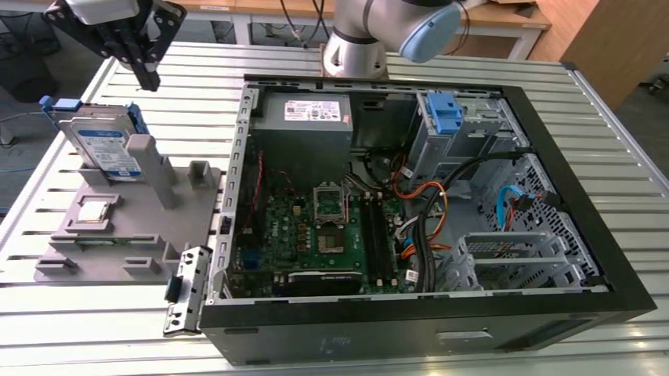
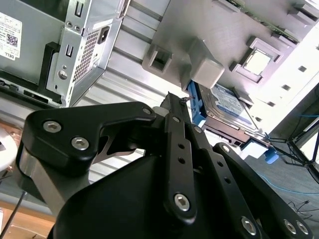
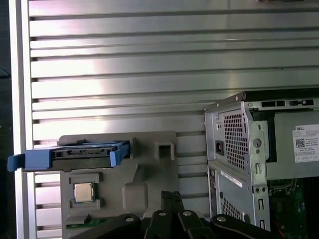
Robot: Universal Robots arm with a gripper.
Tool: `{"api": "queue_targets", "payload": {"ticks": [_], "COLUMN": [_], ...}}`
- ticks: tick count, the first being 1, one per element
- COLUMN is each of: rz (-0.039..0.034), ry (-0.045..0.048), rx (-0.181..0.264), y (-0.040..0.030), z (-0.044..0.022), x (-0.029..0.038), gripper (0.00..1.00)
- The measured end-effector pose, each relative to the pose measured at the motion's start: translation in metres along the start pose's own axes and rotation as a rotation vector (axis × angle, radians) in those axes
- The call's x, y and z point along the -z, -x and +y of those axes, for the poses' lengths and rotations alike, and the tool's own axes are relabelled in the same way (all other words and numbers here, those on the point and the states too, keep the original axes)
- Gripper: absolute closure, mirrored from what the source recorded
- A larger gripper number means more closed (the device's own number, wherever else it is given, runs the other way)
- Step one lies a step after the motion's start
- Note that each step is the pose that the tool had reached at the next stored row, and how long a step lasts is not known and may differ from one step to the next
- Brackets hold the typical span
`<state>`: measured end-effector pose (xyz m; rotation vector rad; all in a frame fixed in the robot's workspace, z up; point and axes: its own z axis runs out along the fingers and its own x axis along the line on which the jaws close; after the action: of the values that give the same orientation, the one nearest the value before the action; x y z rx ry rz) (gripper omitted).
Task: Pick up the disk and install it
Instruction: 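Reach for the disk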
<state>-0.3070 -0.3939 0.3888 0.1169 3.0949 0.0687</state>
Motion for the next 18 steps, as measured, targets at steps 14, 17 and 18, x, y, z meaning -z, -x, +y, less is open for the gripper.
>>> {"api": "queue_targets", "payload": {"ticks": [14,17,18], "rz": [0.0001,0.0001,0.0], "ry": [-0.0002,-0.0001,-0.0001], "rx": [0.0,-0.001,-0.001], "y": [-0.0082,-0.0115,-0.0125], "z": [0.0006,0.0006,0.0005], "x": [-0.0003,-0.0004,-0.0005], "gripper": [0.89,0.89,0.89]}}
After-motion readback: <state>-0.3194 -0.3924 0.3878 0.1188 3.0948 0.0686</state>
